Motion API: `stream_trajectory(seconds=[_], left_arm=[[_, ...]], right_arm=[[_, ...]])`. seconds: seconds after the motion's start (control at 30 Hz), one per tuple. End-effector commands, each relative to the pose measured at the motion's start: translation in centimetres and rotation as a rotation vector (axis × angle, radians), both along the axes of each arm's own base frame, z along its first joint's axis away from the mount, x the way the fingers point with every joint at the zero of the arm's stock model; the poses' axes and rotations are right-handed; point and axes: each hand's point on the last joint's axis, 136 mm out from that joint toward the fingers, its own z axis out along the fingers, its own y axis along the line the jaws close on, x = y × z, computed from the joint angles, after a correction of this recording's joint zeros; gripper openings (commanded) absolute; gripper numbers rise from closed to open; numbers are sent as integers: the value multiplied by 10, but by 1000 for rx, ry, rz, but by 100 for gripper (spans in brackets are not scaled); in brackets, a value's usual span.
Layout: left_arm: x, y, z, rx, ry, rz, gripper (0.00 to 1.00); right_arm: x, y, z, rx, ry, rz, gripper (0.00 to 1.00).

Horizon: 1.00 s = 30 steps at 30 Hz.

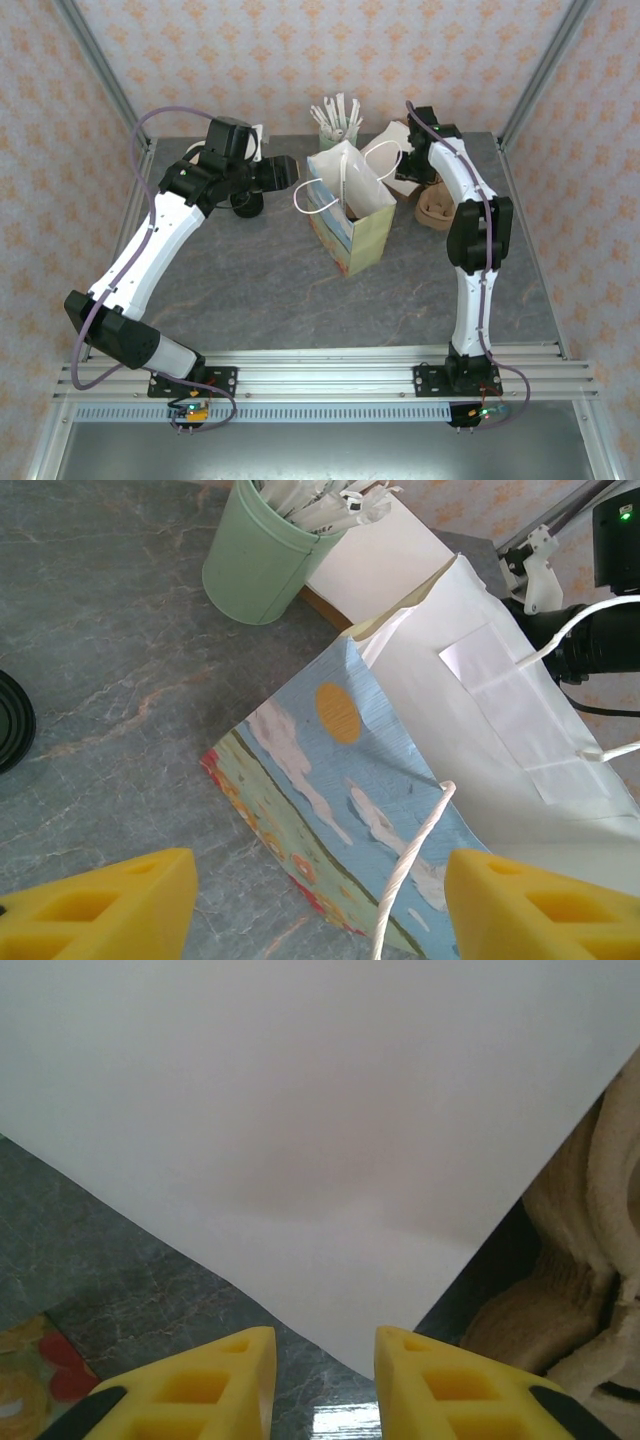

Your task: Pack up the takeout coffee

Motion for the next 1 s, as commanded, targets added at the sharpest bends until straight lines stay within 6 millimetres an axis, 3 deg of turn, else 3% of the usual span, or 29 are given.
stream_trajectory(seconds=[0.0, 0.13, 0.33, 0.47, 0.97], left_arm=[[-4, 0, 8, 3, -31, -15, 67], [-4, 0, 7, 5, -31, -15, 67], [-4, 0, 5, 8, -27, -16, 67], [-3, -1, 4, 6, -26, -18, 67], [-3, 0, 2, 16, -22, -21, 67]], right_arm=[[-7, -11, 12, -56, -14, -15, 33], [-5, -24, 5, -74, -2, -58, 35], [5, -25, 11, 16, -42, -97, 39], [10, -35, 9, 41, -42, -139, 50], [30, -37, -18, 82, -6, -178, 54]])
